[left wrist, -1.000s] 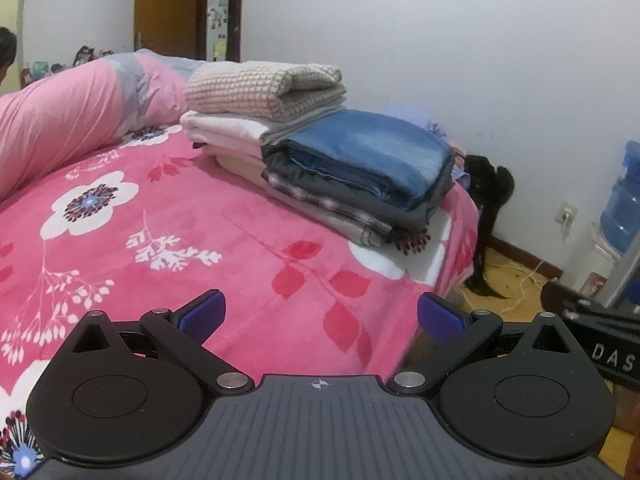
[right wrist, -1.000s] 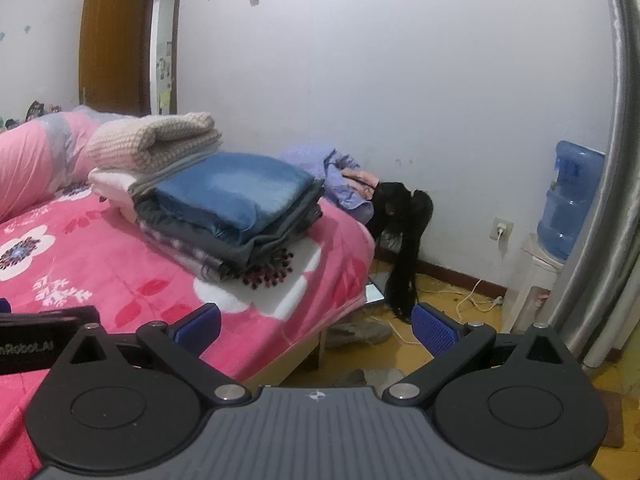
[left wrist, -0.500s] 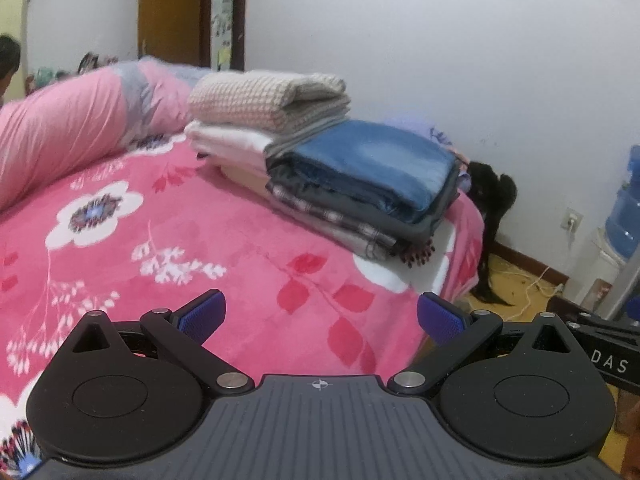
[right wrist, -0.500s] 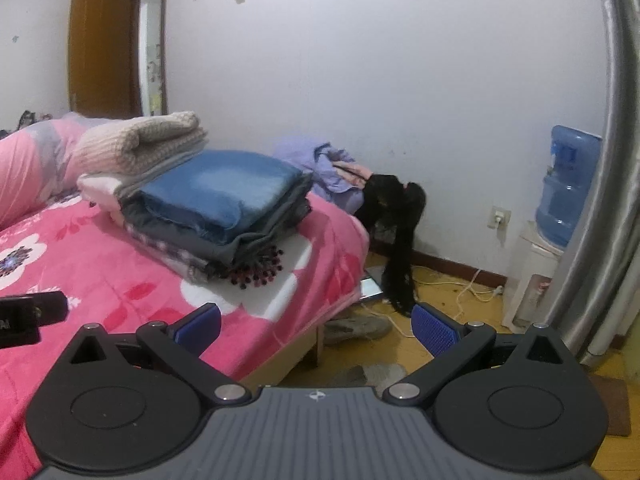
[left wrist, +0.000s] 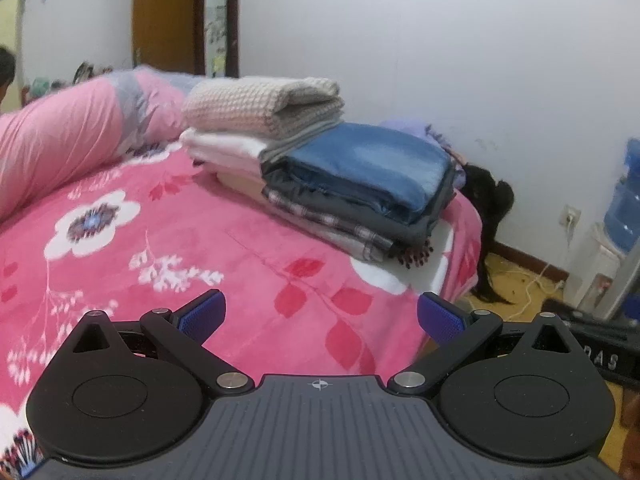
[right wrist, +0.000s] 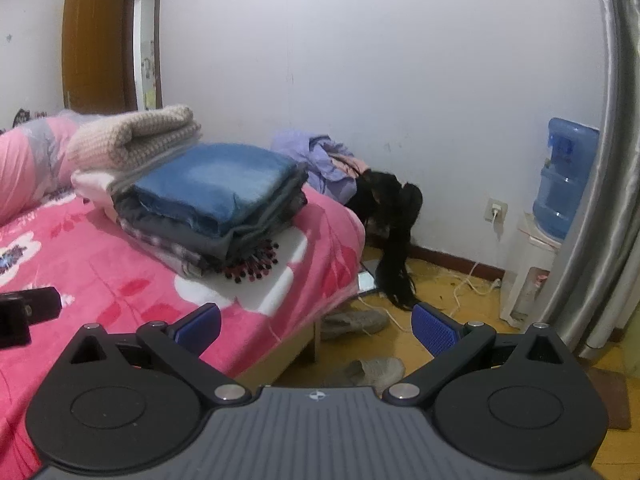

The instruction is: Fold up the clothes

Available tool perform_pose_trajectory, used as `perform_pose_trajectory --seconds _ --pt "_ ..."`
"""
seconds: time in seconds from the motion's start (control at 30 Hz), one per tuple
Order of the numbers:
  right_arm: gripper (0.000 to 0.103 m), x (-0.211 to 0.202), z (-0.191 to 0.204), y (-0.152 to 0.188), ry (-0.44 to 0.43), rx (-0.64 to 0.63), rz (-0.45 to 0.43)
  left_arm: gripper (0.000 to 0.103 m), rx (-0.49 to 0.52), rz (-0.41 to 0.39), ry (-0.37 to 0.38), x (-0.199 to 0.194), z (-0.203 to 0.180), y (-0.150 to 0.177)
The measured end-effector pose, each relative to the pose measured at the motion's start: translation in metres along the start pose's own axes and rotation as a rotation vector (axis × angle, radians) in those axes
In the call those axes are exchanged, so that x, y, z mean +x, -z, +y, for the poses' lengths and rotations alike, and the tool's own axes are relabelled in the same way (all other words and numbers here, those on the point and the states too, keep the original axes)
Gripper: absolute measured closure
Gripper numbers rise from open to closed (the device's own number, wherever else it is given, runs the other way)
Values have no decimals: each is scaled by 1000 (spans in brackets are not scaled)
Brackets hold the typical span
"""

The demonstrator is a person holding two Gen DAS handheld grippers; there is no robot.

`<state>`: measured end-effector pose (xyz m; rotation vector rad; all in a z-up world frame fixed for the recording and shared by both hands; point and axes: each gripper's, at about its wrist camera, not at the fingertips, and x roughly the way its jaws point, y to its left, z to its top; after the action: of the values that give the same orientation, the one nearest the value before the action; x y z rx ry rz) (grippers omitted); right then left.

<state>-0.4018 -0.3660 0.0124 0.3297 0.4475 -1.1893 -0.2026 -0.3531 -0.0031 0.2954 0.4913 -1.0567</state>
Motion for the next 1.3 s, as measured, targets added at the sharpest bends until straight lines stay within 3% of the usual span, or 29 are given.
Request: perform_pose_trajectory --seconds 0.3,1.3 --pt "0 4 8 8 6 -6 47 0 -6 30 6 9 9 7" --pt "0 -9 37 0 -9 -78 26 0 -92 55 33 15 34 8"
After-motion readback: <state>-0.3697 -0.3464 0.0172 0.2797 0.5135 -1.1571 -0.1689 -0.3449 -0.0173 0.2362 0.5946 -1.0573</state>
